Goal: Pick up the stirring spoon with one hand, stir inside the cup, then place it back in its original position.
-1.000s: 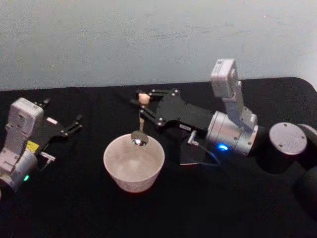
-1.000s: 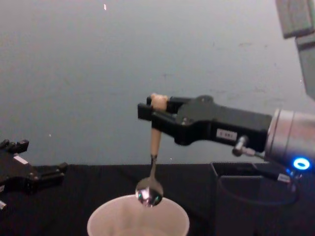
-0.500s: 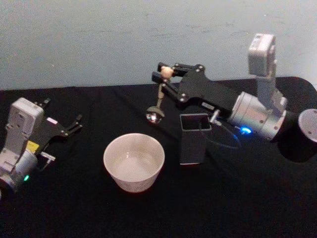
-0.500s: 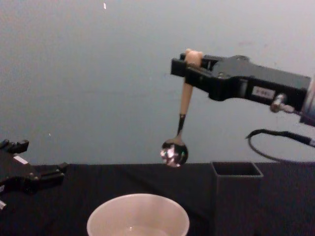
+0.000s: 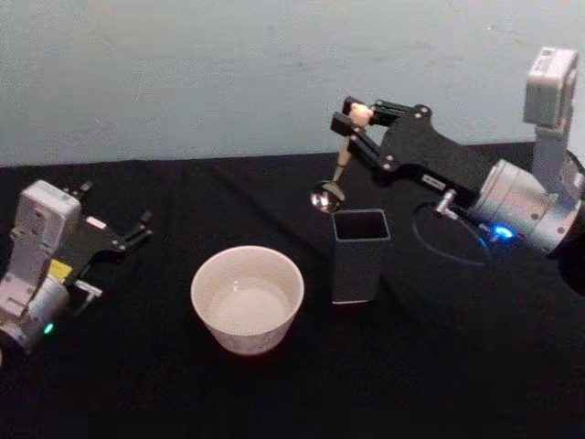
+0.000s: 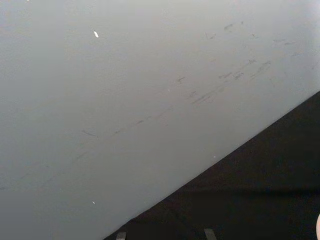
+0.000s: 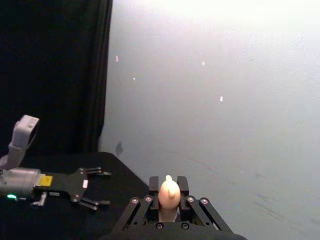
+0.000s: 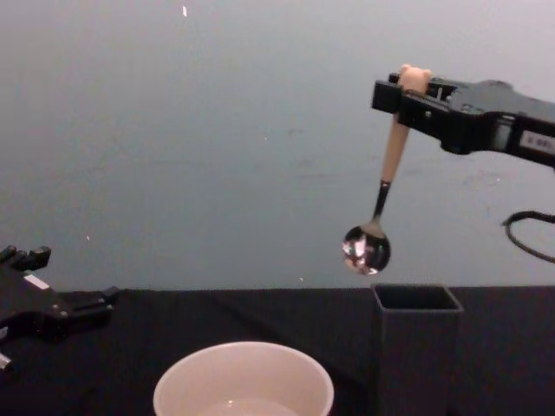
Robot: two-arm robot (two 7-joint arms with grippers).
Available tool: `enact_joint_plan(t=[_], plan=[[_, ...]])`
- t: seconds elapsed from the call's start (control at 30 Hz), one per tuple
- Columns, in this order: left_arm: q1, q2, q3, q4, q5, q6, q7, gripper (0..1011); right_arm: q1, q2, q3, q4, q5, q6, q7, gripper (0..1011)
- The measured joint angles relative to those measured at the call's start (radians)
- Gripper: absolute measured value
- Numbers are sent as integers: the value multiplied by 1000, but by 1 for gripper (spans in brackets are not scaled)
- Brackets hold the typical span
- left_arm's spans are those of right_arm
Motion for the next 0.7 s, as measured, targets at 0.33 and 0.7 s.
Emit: enact_joint_plan(t=[0.33, 0.7], plan=[[0, 0, 0, 0, 0, 0, 0, 1001, -24, 38, 23, 7, -7, 5, -14, 212], [0, 0, 0, 0, 0, 0, 0, 1001, -31, 42, 20, 33, -5, 24, -2, 212]])
